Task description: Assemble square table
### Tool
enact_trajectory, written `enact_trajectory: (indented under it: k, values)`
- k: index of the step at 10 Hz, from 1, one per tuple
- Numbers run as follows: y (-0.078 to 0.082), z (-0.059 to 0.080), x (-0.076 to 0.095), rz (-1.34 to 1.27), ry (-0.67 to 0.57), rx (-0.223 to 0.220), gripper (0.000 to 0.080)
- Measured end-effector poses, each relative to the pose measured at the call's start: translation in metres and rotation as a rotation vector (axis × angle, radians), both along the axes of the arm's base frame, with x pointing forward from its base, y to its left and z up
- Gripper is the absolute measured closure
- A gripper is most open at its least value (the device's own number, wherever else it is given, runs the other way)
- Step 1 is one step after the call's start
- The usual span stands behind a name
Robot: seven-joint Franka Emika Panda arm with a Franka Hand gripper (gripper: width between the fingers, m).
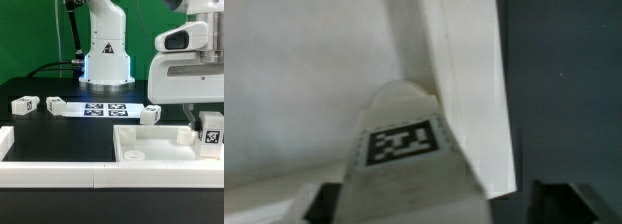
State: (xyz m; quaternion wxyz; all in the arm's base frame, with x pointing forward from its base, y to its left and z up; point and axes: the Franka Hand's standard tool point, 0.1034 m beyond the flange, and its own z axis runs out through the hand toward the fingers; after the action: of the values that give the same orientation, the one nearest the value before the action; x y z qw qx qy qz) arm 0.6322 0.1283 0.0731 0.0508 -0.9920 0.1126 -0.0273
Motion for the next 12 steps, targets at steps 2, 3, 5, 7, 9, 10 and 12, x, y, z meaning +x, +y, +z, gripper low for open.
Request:
enact_trajectory:
  k: [2,3,5,7,9,10,12]
  values:
    - [-0.0065,-0.002,-0.0014,-0.142,0.022,0.002,0.05]
    - [-0.0067,-0.002,-0.0013,-0.17,0.024,0.004,0.0501]
    - [-0.0074,-0.0019,-0.0015,-0.372,0.041,0.018,0.0501]
    - [-0.0099,-0.0038,-0.0041,-0.663,0.08,0.075,0.0503]
    - [-0.0117,-0.0057,-0.0037,-0.937,0.103,0.144,0.0503]
    - [-0.0117,-0.0059,-0.0038,-1.028,0.116,0.166,0.0503]
    - [-0.0087,-0.0056,-0.0045,-1.143,0.146,0.186,0.0503]
